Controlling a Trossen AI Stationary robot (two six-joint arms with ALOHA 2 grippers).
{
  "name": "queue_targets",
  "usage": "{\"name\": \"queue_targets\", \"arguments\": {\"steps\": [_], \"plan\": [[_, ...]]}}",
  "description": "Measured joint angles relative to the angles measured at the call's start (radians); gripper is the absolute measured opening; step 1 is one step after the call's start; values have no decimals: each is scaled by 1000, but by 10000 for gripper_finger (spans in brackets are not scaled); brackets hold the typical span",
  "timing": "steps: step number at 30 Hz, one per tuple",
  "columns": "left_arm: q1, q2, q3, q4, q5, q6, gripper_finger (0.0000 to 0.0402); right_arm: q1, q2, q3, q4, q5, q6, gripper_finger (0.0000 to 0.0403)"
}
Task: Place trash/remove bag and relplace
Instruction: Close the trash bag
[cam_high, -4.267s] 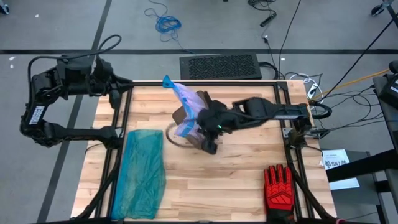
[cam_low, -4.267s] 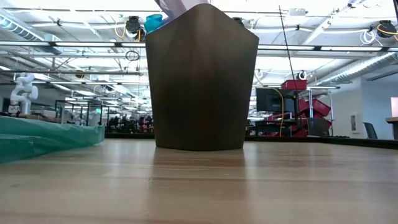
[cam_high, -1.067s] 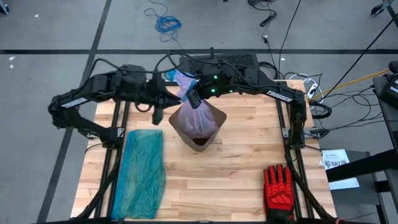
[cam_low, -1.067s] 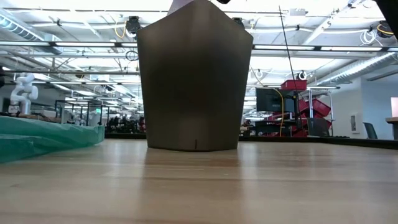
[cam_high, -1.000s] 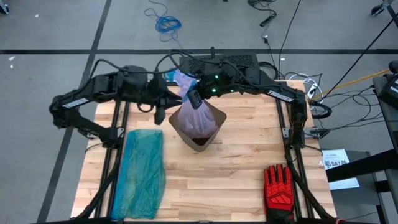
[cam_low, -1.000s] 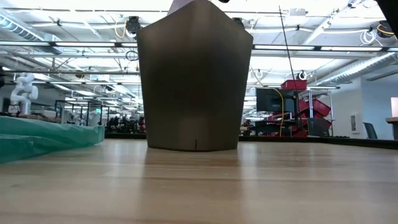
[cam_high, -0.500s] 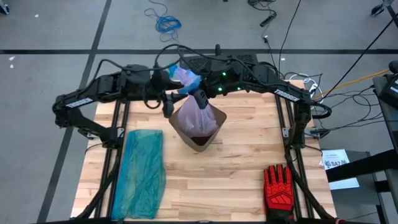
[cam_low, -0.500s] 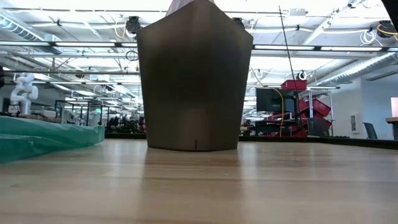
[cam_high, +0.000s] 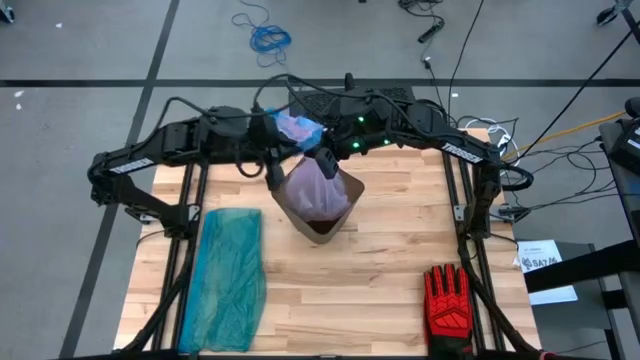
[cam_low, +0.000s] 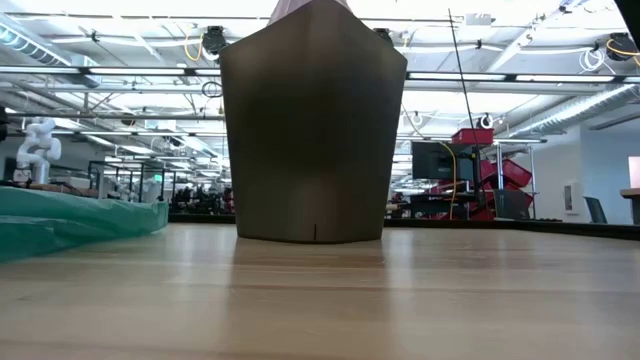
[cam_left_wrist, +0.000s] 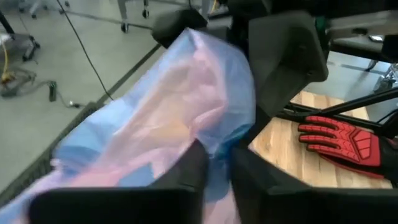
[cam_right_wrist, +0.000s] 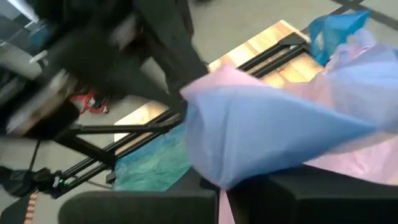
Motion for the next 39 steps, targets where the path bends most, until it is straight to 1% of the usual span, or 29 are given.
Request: {"name": "queue_targets", "arguments": {"steps": [1, 2, 3, 10, 14, 17, 20, 24, 27, 29, 31, 34, 35, 37, 39], "plan": [[1, -9, 0, 0, 1, 19, 27, 1, 0, 0, -3, -6, -2, 0], [1, -18, 0, 0, 8, 37, 14, 2, 0, 0, -6, -9, -3, 0], [3, -28, 0, 0, 9, 40, 10, 2, 0, 0, -7, -9, -3, 0], [12, -82, 0, -4, 36, 38, 2, 1, 0, 0, -43, -7, 16, 0], [11, -96, 0, -5, 54, 35, 1, 18, 0, 1, -28, -4, -78, 2], [11, -97, 0, -21, 63, 35, 1, 51, -9, 1, -12, -1, -129, 27], [12, -97, 0, -28, 85, 9, 1, 73, -22, 1, -35, 15, -129, 75], [11, -98, 0, -28, 109, -43, 1, 102, -19, 1, -76, 153, -115, 160], [11, -98, 0, -25, 110, -71, 0, 121, -14, 1, -69, 239, -54, 220], [11, -98, 0, -11, 124, -79, 0, 136, -2, 1, -52, 296, -21, 251], [11, -98, 0, -2, 138, -81, 0, 152, 20, 1, -21, 347, -5, 272], [11, -98, 0, 14, 141, -80, 0, 170, 56, 1, 29, 380, 5, 286], [11, -98, 0, 15, 141, -80, 0, 175, 69, 1, 37, 414, 23, 286], [11, -98, 0, 20, 145, -80, 0, 183, 87, 1, 22, 503, 62, 276], [11, -105, 0, 31, 159, -80, 0, 186, 102, 1, 14, 582, 70, 247]]}}
